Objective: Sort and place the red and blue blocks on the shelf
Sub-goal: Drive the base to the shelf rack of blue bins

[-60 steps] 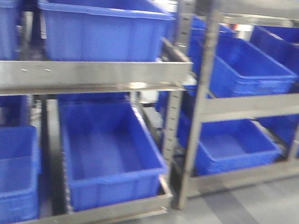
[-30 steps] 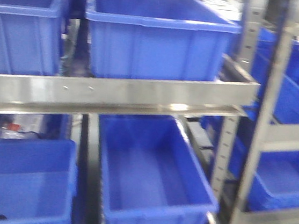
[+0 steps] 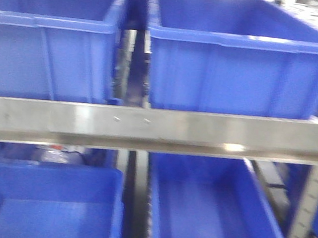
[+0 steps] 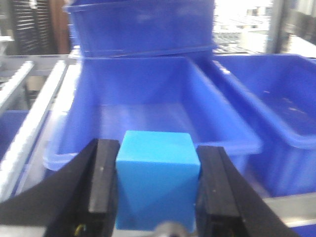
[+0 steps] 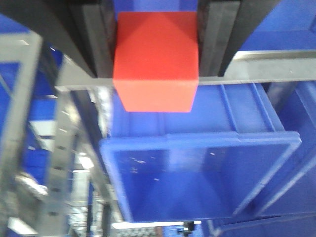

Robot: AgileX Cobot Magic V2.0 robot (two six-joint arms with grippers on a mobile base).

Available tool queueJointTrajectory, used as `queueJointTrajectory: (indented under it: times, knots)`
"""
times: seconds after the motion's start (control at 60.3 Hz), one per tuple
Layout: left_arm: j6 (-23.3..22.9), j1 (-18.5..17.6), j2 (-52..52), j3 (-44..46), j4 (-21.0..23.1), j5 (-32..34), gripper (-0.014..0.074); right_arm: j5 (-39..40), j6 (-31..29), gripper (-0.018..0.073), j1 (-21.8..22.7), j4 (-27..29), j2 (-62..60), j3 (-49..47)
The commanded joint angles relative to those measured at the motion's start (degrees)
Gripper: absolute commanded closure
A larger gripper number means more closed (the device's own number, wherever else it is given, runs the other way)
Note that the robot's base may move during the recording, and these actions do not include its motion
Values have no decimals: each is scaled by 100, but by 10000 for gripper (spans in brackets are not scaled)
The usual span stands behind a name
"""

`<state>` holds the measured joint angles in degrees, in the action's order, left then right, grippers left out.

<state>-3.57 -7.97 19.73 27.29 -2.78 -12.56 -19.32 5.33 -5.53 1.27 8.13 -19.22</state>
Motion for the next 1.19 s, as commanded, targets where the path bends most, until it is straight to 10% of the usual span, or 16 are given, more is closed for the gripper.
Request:
queueJointTrajectory:
  times: [0.0,1.177]
  knots:
    - [-19,-7,58,168,0,537,474,535,-39,492,29,-35,66,-155]
    - [-19,-7,58,168,0,537,474,535,-39,492,29,-35,66,-155]
